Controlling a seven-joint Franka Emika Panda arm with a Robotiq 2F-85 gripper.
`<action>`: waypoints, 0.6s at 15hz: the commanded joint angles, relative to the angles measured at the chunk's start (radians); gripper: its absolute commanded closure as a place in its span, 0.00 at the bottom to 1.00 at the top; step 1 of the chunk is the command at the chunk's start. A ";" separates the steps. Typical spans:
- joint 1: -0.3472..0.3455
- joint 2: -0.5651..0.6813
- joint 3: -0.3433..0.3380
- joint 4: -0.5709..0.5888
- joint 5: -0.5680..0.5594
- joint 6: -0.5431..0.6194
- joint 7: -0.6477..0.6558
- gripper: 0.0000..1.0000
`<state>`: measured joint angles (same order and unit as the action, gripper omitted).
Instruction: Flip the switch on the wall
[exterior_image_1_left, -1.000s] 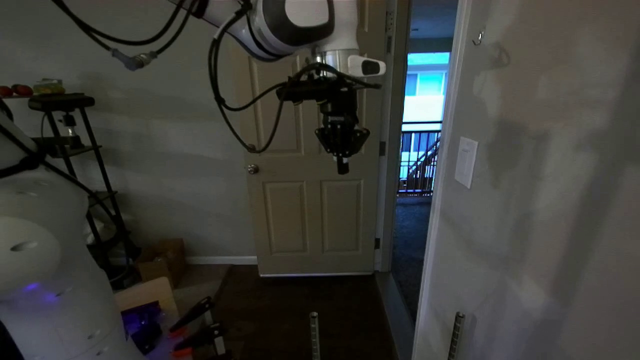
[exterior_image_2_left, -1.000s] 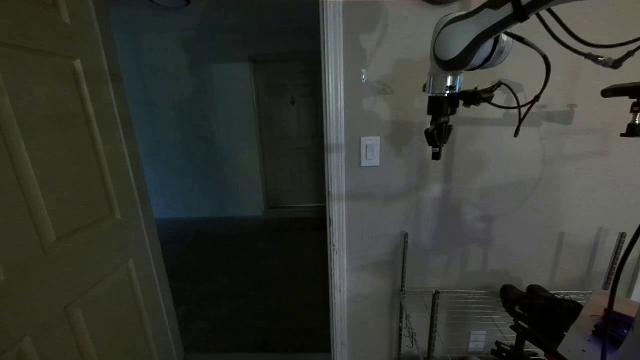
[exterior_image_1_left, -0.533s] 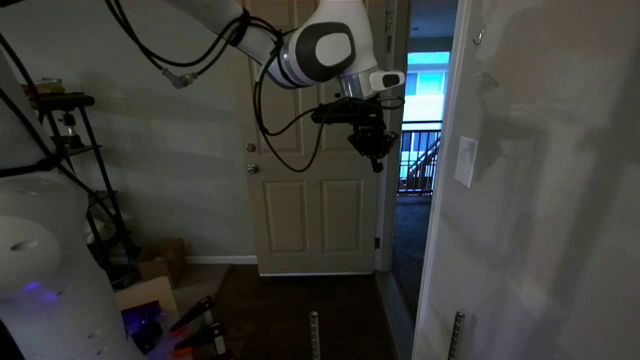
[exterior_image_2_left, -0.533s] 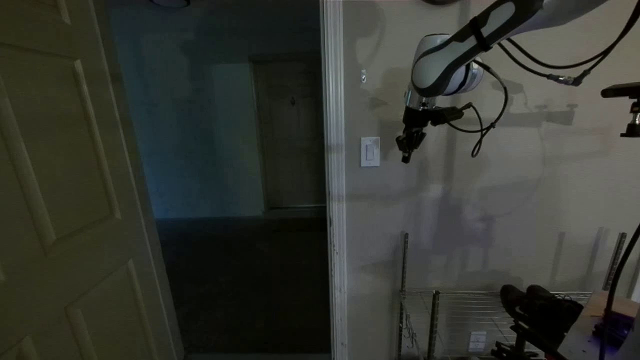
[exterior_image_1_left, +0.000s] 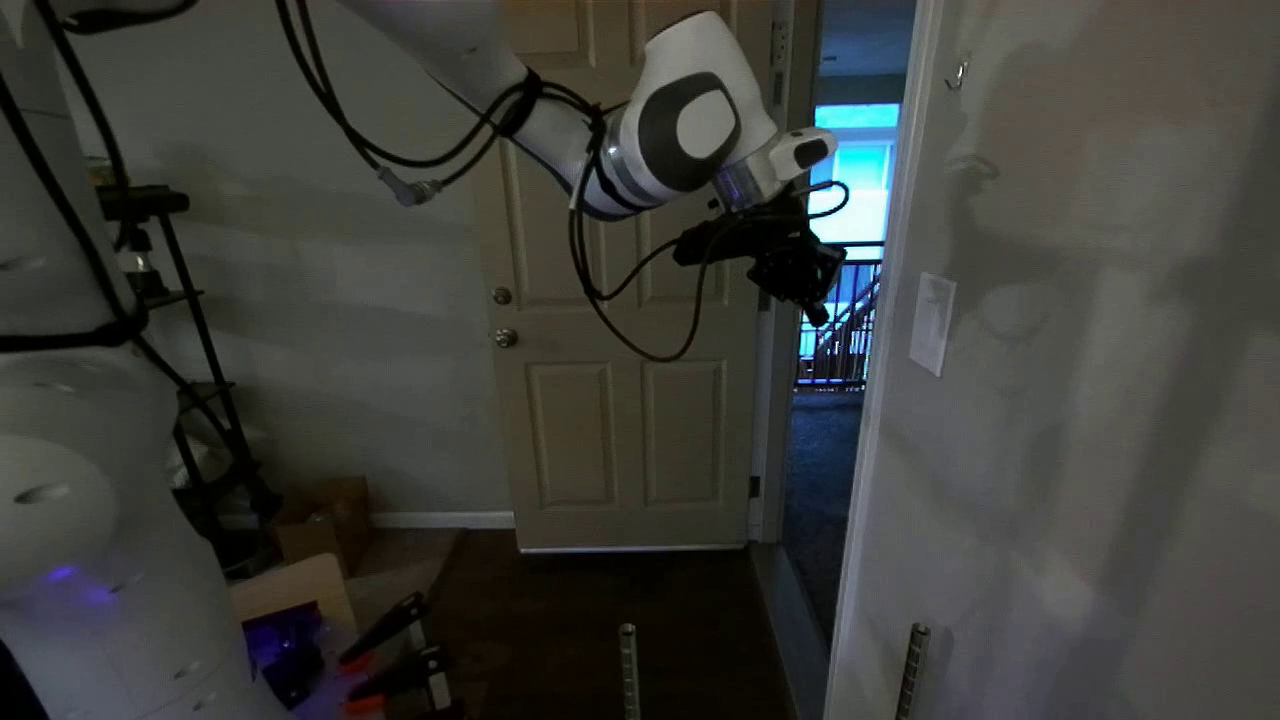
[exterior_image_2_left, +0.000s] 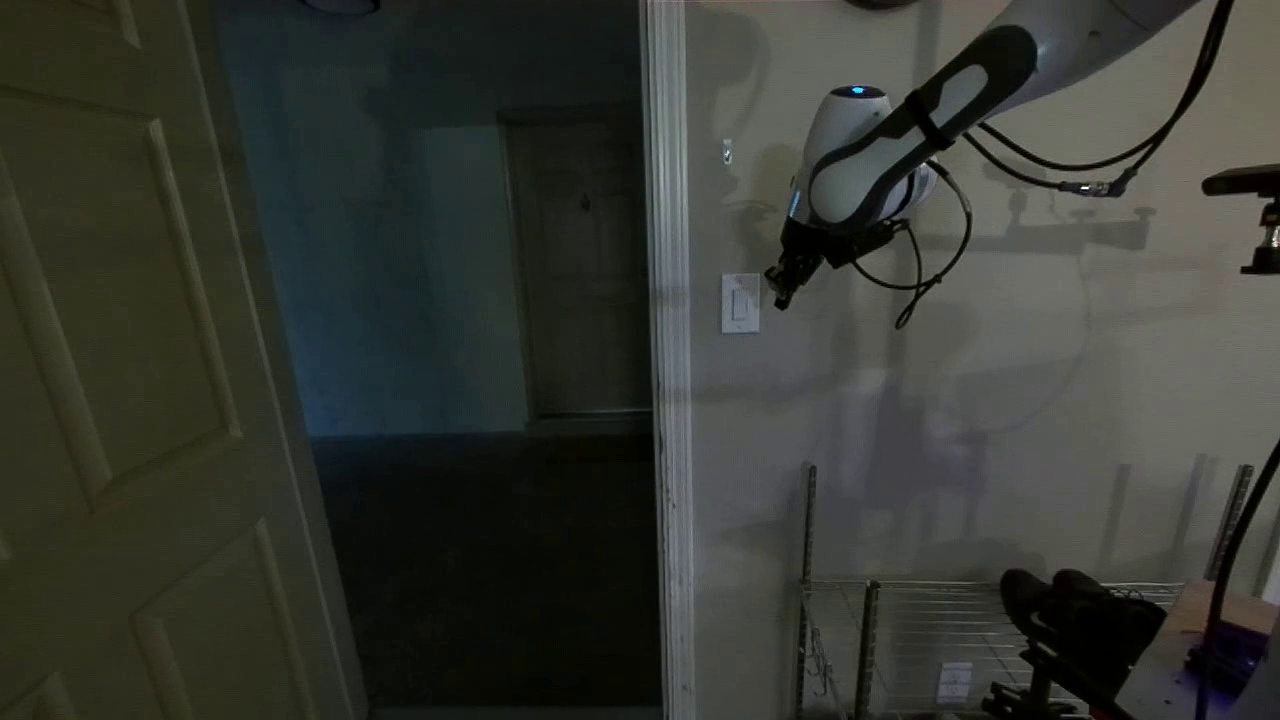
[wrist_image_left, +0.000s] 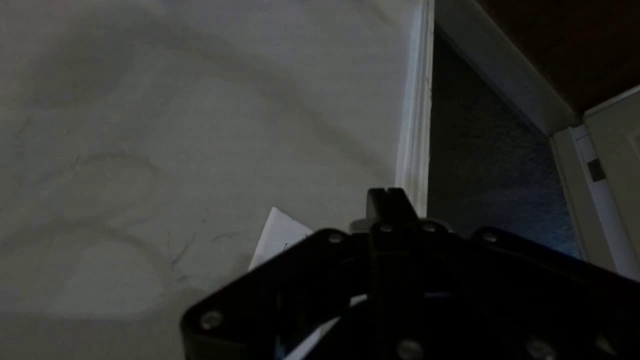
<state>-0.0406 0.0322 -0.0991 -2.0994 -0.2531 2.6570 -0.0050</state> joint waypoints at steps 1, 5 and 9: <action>-0.011 0.054 -0.001 0.058 -0.067 0.036 0.047 0.95; 0.000 0.143 -0.003 0.182 -0.060 0.001 0.047 0.95; 0.010 0.238 -0.019 0.307 -0.056 -0.034 0.055 0.95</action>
<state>-0.0377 0.1949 -0.1051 -1.8939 -0.2882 2.6634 0.0130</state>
